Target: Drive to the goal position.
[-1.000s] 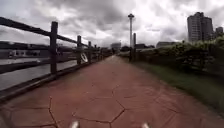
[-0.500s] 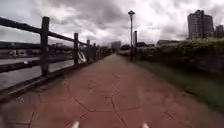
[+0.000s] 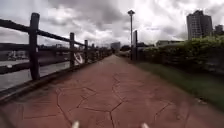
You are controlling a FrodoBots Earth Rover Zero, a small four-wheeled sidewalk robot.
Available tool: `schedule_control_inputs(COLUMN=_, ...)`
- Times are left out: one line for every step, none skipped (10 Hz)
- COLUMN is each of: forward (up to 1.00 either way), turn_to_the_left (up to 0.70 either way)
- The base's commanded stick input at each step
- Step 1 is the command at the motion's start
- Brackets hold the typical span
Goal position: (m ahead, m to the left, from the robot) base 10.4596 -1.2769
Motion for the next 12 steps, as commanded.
schedule_control_inputs(forward=0.70, turn_to_the_left=0.00)
schedule_control_inputs(forward=0.70, turn_to_the_left=0.00)
schedule_control_inputs(forward=0.70, turn_to_the_left=0.00)
schedule_control_inputs(forward=0.70, turn_to_the_left=0.00)
schedule_control_inputs(forward=0.70, turn_to_the_left=0.00)
schedule_control_inputs(forward=0.70, turn_to_the_left=0.00)
schedule_control_inputs(forward=0.70, turn_to_the_left=0.00)
schedule_control_inputs(forward=0.70, turn_to_the_left=0.00)
schedule_control_inputs(forward=0.70, turn_to_the_left=0.00)
schedule_control_inputs(forward=0.70, turn_to_the_left=0.00)
schedule_control_inputs(forward=0.70, turn_to_the_left=0.00)
schedule_control_inputs(forward=0.70, turn_to_the_left=0.00)
